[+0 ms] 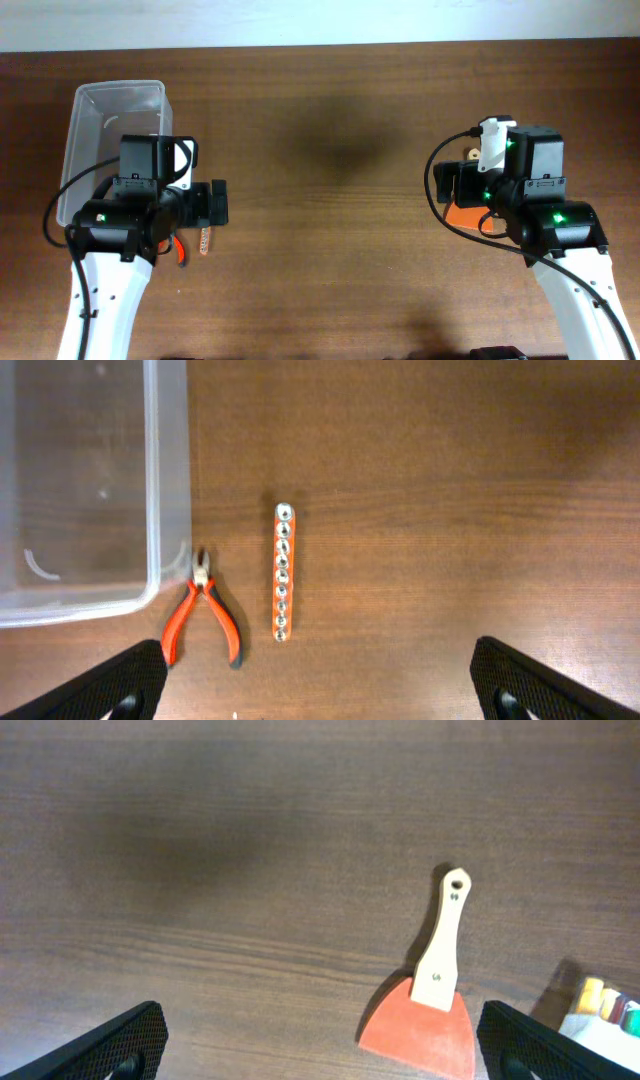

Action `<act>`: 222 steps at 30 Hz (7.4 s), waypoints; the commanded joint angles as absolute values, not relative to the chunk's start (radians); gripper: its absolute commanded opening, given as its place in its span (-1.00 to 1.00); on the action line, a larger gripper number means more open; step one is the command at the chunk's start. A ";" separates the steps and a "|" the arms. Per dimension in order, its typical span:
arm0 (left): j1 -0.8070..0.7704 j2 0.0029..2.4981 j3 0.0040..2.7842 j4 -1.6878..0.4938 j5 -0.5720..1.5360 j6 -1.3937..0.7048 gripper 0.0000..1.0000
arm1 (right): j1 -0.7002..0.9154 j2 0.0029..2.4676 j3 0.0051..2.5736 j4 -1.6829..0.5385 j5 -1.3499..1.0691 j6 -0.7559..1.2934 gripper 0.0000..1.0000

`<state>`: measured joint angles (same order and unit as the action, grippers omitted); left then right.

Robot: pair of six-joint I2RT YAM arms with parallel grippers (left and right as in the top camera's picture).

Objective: Pack container
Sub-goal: 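Move the left gripper to the clear container's right wall, then grip the container wall with the left gripper and drag it to table center, then grasp the orange socket rail with the left gripper and lift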

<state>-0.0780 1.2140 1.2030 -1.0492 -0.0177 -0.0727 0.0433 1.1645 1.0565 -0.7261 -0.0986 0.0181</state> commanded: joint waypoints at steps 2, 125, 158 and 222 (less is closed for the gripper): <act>-0.070 1.216 1.225 -1.061 0.000 -0.184 0.99 | 0.052 1.180 1.078 -0.765 -0.100 0.012 0.97; 0.442 1.807 1.454 -0.950 0.135 -0.947 -0.97 | 0.058 1.471 1.409 -1.059 0.005 -0.010 0.97; -0.316 1.719 1.470 -0.916 -0.099 -0.207 -0.96 | -0.224 1.276 1.448 -1.116 0.057 0.117 0.97; -0.302 1.933 1.850 -1.124 -0.255 -0.051 0.94 | -0.223 1.276 1.447 -1.119 0.034 0.117 0.97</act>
